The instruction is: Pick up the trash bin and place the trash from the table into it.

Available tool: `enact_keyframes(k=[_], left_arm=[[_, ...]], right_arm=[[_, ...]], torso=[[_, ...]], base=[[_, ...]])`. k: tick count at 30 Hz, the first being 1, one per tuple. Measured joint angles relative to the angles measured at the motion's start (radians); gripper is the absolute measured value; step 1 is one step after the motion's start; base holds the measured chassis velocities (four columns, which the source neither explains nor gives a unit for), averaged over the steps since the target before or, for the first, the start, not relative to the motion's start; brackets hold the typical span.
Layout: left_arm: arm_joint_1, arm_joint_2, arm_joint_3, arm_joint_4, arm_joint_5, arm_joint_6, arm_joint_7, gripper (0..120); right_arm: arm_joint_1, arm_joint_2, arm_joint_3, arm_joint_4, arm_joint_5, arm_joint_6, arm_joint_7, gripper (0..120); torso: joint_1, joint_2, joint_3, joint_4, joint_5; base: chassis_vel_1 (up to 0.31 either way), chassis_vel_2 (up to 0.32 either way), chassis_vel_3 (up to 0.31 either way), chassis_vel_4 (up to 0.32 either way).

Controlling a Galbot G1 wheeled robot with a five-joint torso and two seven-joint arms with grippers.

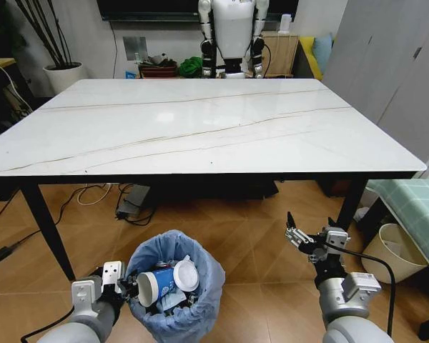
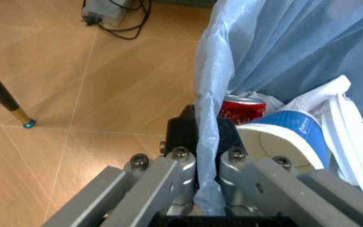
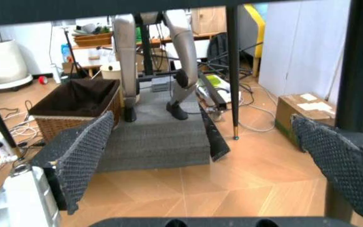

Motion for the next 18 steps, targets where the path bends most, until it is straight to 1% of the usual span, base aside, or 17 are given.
enact_keyframes(k=[8, 18], left_arm=[[0.018, -0.008, -0.04, -0.011, -0.009, 0.0, 0.001, 0], [0.018, -0.008, -0.043, -0.01, -0.01, 0.0, 0.003, 0]], right_arm=[[-0.001, -0.002, -0.009, -0.01, -0.002, 0.0, -0.002, 100], [0.004, -0.002, -0.01, -0.018, -0.004, 0.002, -0.002, 100]], torso=[[-0.011, -0.032, -0.02, 0.0, 0.0], [-0.027, -0.07, -0.044, 0.0, 0.0]], base=[[0.0, 0.0, 0.0, 0.0], [0.0, 0.0, 0.0, 0.0]])
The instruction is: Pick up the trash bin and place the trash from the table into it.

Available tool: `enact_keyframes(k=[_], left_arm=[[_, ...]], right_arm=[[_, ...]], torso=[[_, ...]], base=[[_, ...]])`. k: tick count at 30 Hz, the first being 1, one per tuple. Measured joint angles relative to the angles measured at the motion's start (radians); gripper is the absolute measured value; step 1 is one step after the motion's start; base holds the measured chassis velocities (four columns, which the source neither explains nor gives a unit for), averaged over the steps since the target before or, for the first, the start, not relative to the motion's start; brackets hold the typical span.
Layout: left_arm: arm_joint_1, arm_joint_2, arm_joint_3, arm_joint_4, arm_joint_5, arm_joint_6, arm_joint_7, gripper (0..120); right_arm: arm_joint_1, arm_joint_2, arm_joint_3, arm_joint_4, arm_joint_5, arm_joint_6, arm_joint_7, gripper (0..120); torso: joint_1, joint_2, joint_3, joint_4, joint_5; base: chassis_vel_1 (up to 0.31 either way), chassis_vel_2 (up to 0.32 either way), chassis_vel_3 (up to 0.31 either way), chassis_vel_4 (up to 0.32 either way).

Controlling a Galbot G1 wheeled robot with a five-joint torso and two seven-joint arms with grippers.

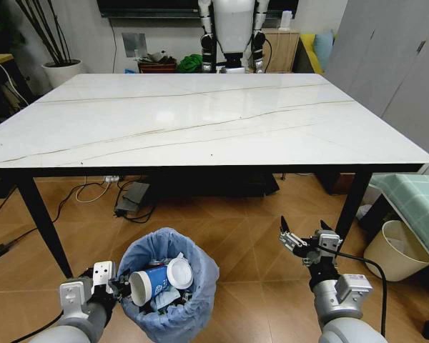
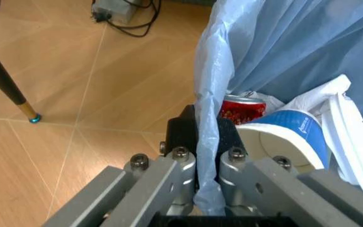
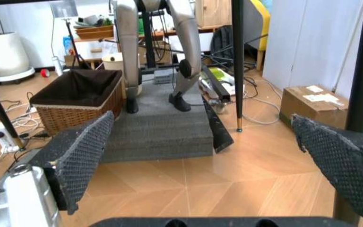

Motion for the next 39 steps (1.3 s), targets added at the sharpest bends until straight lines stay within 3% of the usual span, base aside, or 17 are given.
enact_keyframes(k=[39], left_arm=[[0.004, -0.001, 0.0, 0.005, -0.002, 0.0, -0.001, 0]], right_arm=[[-0.004, 0.001, -0.005, -0.007, -0.007, 0.001, 0.0, 100]], torso=[[-0.049, -0.156, -0.107, 0.0, 0.0]], base=[[0.0, 0.0, 0.0, 0.0]])
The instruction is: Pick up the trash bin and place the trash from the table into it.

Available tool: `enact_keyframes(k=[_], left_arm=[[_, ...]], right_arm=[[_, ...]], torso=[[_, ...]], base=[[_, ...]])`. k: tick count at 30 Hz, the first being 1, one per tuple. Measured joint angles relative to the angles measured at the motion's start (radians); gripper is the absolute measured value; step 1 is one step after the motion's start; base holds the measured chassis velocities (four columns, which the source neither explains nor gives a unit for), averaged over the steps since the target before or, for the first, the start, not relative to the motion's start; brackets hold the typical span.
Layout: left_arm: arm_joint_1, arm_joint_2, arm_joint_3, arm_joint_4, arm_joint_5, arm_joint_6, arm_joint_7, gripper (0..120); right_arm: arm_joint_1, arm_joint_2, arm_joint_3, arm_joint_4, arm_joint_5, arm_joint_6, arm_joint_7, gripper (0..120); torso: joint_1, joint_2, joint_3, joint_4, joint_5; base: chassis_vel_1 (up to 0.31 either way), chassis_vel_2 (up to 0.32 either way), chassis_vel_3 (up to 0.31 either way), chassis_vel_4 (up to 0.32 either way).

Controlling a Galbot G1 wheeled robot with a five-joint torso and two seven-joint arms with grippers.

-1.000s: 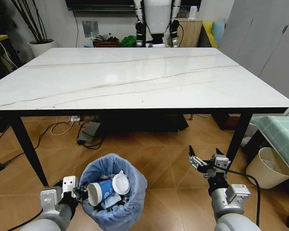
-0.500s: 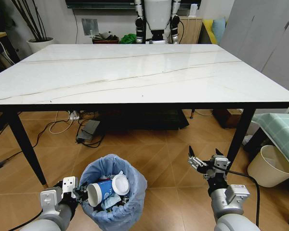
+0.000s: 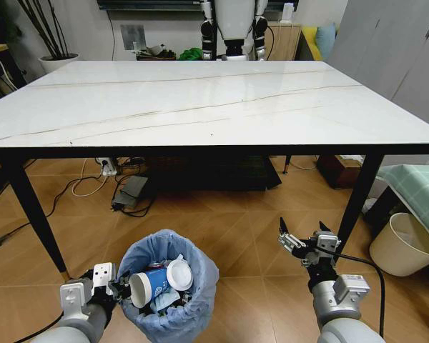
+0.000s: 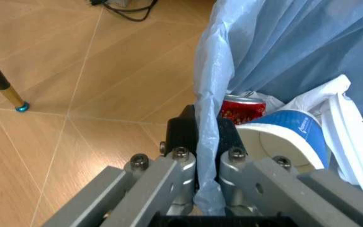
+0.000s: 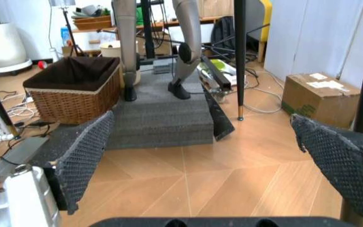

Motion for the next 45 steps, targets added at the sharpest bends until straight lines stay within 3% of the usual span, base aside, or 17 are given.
enact_keyframes(k=[45], left_arm=[[-0.006, -0.004, -0.008, 0.028, -0.003, 0.0, -0.001, 0]], right_arm=[[0.004, 0.004, 0.006, -0.001, -0.001, -0.005, -0.005, 100]], torso=[[-0.039, -0.175, -0.136, 0.0, 0.0]], base=[[0.0, 0.0, 0.0, 0.0]])
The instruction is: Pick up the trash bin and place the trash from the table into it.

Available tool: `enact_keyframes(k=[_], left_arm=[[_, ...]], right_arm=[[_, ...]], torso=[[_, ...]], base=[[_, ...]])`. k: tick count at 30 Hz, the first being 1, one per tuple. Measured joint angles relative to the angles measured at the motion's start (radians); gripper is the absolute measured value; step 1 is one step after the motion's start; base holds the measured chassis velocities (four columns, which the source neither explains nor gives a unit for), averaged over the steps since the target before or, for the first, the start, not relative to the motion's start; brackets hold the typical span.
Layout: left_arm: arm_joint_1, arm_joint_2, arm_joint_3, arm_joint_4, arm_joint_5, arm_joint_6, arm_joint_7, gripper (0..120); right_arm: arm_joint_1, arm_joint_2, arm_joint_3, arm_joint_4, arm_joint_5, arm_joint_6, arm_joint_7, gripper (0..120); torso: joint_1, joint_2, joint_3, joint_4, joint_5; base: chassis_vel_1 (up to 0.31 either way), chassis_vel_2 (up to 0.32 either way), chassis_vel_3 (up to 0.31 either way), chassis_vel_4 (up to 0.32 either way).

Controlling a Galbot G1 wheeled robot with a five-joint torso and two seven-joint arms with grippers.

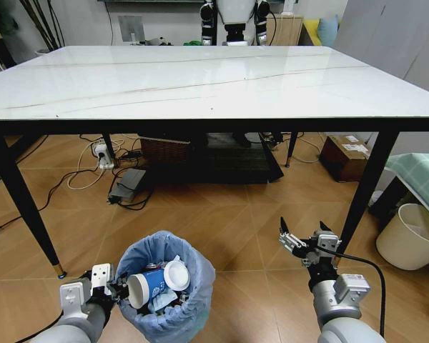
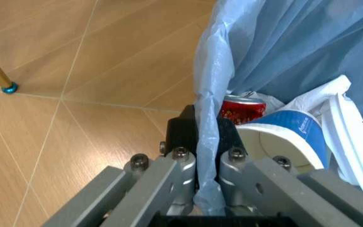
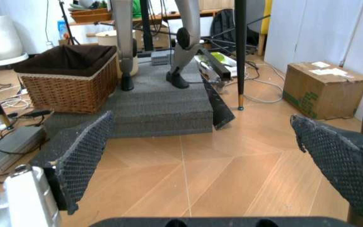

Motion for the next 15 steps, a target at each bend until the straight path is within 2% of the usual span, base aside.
enact_keyframes(k=[8, 15], left_arm=[[-0.001, 0.0, 0.001, 0.0, 0.001, 0.0, -0.001, 0], [-0.004, 0.0, 0.001, 0.0, 0.001, 0.0, -0.001, 0]], right_arm=[[0.0, 0.0, 0.001, 0.0, 0.0, 0.0, 0.0, 100], [0.0, 0.0, 0.001, 0.0, 0.0, 0.001, 0.0, 100]], torso=[[-0.003, -0.038, -0.034, 0.0, 0.0], [-0.005, -0.059, -0.049, 0.0, -0.0001]], base=[[0.0, 0.0, 0.0, 0.0], [0.0, 0.0, 0.0, 0.0]])
